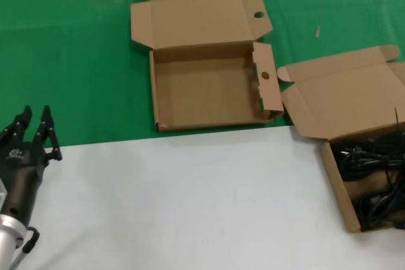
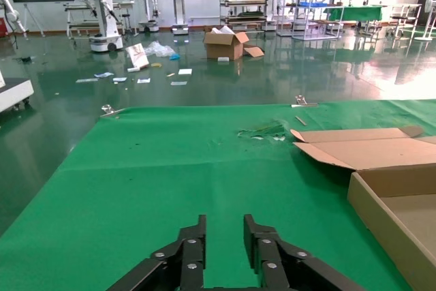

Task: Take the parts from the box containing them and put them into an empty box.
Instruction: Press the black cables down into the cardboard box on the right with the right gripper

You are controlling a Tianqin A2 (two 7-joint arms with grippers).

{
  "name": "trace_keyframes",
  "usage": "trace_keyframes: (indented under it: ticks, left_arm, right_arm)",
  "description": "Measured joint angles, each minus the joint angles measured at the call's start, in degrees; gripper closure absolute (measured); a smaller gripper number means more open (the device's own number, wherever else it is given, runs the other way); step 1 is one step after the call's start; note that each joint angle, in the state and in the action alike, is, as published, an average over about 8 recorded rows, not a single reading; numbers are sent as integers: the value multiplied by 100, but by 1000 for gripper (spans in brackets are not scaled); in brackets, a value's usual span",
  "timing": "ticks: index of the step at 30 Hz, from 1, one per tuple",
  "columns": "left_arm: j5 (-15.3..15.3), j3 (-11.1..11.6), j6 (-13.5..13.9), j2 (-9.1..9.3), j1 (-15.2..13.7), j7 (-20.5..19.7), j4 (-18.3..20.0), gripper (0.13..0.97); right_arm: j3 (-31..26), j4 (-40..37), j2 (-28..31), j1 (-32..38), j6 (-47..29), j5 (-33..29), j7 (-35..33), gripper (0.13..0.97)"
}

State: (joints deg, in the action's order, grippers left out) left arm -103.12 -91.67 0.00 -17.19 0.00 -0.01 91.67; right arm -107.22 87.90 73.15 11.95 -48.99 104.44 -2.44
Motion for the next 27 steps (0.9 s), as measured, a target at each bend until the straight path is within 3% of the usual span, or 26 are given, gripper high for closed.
trace_keyframes:
  ticks: [4,12,19,27]
  left_arm:
    - [0,0,0,0,0,-1,0,791]
    - [0,0,0,0,0,-2,0,907]
    - [0,0,0,0,0,-2,0,943]
    - [1,0,0,0,0,-2,0,957]
  right_arm:
    - [-258,-658,-421,983,-974,-694,-378,130]
    - [-794,-1997,-1342,2611,-2258,-1722,-1115,146]
    - [-1120,-2878,-1901,3535,-2651,-2225,-1545,187]
    - [-1216,-3376,-2172,3964,-2727,-2485,-1716,309]
